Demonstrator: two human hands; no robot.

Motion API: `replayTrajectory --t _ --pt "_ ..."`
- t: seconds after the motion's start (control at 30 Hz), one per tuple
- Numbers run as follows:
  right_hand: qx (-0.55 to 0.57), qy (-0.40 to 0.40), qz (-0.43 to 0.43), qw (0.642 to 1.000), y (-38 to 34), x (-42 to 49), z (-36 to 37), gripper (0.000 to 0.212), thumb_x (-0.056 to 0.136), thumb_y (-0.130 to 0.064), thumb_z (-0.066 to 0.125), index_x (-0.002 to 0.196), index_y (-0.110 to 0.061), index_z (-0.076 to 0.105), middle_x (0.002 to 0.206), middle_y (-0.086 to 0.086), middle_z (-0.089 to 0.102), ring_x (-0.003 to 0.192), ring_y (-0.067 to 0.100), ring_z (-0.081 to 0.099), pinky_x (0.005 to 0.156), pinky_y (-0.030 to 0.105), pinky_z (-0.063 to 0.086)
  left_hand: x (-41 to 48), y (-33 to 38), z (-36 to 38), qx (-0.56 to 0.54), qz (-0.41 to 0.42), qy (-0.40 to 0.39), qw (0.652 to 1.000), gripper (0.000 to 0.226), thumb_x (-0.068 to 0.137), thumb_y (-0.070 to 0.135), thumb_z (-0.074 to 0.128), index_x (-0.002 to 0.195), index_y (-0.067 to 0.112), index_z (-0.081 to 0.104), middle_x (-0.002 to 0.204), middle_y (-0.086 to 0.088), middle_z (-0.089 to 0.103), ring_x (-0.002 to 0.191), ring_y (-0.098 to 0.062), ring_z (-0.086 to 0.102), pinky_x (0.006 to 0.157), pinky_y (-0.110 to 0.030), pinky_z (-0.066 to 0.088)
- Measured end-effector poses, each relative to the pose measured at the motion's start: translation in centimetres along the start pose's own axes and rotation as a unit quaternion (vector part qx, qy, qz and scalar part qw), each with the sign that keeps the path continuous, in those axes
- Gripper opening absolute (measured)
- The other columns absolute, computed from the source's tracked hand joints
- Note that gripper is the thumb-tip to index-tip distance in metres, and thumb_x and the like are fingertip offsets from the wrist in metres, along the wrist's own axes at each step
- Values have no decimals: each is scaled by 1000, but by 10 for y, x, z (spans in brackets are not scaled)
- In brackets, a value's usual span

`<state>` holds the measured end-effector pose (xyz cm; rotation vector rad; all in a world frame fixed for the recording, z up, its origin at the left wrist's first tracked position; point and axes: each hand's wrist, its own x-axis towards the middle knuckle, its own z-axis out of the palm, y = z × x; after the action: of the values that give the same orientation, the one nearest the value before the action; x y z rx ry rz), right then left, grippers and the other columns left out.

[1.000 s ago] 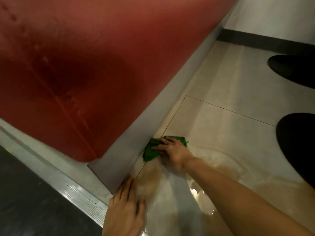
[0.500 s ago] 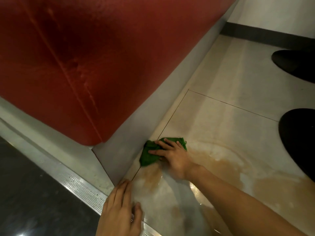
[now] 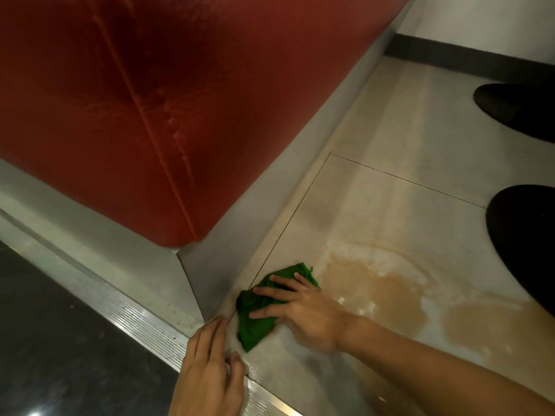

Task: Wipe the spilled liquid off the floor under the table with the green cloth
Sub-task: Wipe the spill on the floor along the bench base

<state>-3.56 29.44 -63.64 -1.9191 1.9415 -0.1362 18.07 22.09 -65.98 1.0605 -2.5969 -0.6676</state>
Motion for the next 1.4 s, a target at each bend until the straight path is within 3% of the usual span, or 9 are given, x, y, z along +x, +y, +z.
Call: replayTrajectory --t 0.13,0.23,0.33,0.5,0.7,0.87,1.0,1.13,1.4 --pt "-1 21 39 999 29 19 -13 45 98 -29 33 138 -49 39 157 -16 18 148 20 7 119 52 7 0 0 -1 -7 -12 13 1000 57 76 35 39 121 7 61 122 -6 60 110 -15 44 99 -23 37" --pt "63 56 81 993 33 37 -21 38 99 -28 42 132 -44 49 155 -14 27 147 20 12 117 53 10 0 3 -3 -10 -15 5 1000 57 77 35 39 121 6 61 122 -6 59 111 -14 43 100 -18 29" --pt "97 69 115 986 14 38 -13 37 98 -24 45 130 -40 53 155 -11 27 148 21 8 119 52 2 0 4 -5 -11 -21 -2 1000 57 76 34 39 120 5 61 121 -6 60 110 -14 43 99 -19 28" --pt "90 54 -5 994 -14 6 12 42 93 -14 46 126 -37 56 154 -12 30 148 21 9 117 56 2 0 2 -2 -15 -6 8 1000 57 79 33 35 123 5 60 124 -8 59 110 -14 42 97 -25 37" --pt "46 -17 -109 993 -5 -11 11 40 100 -16 42 132 -38 50 158 -14 20 148 17 1 116 48 -8 4 5 2 -13 -20 14 1000 59 84 38 30 123 6 60 124 -9 60 109 -22 49 91 -34 37" --pt "4 20 -50 999 29 12 -3 46 98 -23 34 138 -44 42 158 -11 20 148 20 5 118 50 -3 4 3 3 -19 -22 27 999 58 83 37 34 119 3 62 120 -12 62 104 -30 54 89 -38 40" --pt "47 68 59 995 61 41 -23 38 98 -30 46 133 -45 48 155 -15 26 147 18 13 119 50 2 4 6 0 -24 -20 34 999 58 84 38 33 120 4 62 121 -10 61 108 -21 47 91 -37 39" --pt "96 97 102 985 56 51 -20 35 97 -27 49 128 -42 55 153 -13 33 147 20 16 117 53 11 4 7 -3 -36 -14 34 999 56 84 36 34 120 3 62 121 -10 61 107 -17 43 94 -28 38" --pt "95 31 -3 995 0 18 0 38 98 -21 43 131 -37 53 156 -11 27 148 21 6 119 51 -3 6 6 0 -50 -43 29 997 61 83 41 29 124 8 60 126 -5 58 108 -21 46 92 -39 42"
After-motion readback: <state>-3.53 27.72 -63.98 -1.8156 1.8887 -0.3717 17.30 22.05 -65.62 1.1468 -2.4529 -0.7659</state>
